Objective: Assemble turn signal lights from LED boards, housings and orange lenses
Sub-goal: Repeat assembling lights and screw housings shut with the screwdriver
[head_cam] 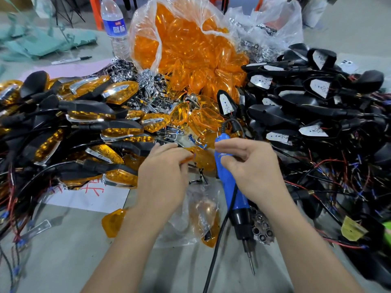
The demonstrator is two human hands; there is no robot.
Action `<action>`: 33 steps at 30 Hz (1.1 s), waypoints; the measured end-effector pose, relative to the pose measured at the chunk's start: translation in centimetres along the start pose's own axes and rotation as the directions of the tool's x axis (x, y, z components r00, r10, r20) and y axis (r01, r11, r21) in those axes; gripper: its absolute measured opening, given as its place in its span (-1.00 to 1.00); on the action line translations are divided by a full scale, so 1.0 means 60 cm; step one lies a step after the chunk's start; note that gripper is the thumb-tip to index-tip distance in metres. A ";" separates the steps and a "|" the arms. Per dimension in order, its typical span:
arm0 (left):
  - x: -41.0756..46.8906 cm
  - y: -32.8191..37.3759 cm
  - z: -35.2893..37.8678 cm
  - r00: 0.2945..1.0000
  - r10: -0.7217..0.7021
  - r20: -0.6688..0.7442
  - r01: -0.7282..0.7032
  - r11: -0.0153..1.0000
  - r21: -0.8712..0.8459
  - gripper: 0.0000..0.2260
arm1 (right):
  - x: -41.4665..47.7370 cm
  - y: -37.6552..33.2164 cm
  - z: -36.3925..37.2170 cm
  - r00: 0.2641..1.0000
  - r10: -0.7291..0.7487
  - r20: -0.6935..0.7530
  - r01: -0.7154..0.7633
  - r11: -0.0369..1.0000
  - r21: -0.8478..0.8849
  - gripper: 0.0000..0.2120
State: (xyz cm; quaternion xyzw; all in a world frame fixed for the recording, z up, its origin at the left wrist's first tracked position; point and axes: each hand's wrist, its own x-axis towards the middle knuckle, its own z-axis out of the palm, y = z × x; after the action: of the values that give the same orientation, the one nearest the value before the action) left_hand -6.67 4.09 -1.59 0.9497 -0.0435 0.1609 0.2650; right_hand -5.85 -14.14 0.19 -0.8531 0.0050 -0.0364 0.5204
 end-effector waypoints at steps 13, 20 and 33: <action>0.024 -0.001 0.005 0.981 -0.166 0.097 0.170 0.985 -0.030 -0.82 | 0.133 0.018 -0.112 0.992 -0.123 0.034 0.088 0.476 -0.875 -0.44; 0.033 0.013 0.006 0.981 -0.141 0.136 0.157 0.981 -0.117 -0.81 | 0.119 0.000 -0.131 0.967 -0.250 -0.055 0.174 0.800 -0.574 -0.43; 0.065 0.070 -0.018 0.938 -0.083 0.337 0.347 0.203 -0.916 -0.85 | 0.028 -0.085 -0.041 0.945 0.093 0.314 -0.281 0.723 0.632 -0.83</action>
State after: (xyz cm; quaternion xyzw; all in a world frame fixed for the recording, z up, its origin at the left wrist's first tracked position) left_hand -4.00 1.09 2.63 0.5896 -0.0278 -0.0420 0.8061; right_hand -4.48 -14.06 5.90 -0.6016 0.0099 0.1297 0.7881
